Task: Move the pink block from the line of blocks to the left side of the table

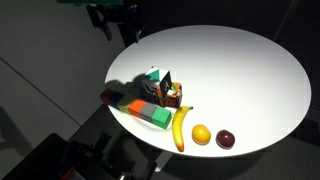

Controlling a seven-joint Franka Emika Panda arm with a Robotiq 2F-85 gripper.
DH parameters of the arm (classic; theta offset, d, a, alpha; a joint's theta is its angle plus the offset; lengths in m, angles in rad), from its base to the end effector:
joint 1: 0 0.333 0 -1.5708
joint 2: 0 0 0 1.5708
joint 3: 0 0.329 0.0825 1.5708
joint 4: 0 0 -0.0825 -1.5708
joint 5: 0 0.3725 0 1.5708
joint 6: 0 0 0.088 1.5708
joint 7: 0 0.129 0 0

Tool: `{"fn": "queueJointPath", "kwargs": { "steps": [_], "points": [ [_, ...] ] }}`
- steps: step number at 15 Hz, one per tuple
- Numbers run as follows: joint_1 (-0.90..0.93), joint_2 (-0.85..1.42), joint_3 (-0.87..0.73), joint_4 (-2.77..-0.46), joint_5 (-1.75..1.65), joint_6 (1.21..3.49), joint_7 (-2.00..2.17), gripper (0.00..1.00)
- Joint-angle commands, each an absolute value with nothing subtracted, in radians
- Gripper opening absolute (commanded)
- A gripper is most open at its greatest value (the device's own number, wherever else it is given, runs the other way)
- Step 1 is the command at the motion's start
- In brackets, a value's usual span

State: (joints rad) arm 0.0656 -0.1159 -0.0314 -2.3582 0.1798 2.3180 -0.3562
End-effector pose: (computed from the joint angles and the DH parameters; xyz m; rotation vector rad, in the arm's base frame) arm 0.4842 0.0227 0.3806 -2.9839 -0.4100 -0.1459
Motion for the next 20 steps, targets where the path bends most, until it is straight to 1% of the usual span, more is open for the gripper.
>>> {"fn": "queueJointPath", "kwargs": {
  "steps": [1,11,20],
  "points": [
    [0.076,-0.068,-0.004,-2.344,0.155,2.329,-0.429,1.00],
    [0.085,0.009,0.054,-2.324,0.113,2.337,-0.738,1.00],
    [0.080,0.004,0.061,-2.341,0.130,2.330,-0.747,1.00]
  ]
}}
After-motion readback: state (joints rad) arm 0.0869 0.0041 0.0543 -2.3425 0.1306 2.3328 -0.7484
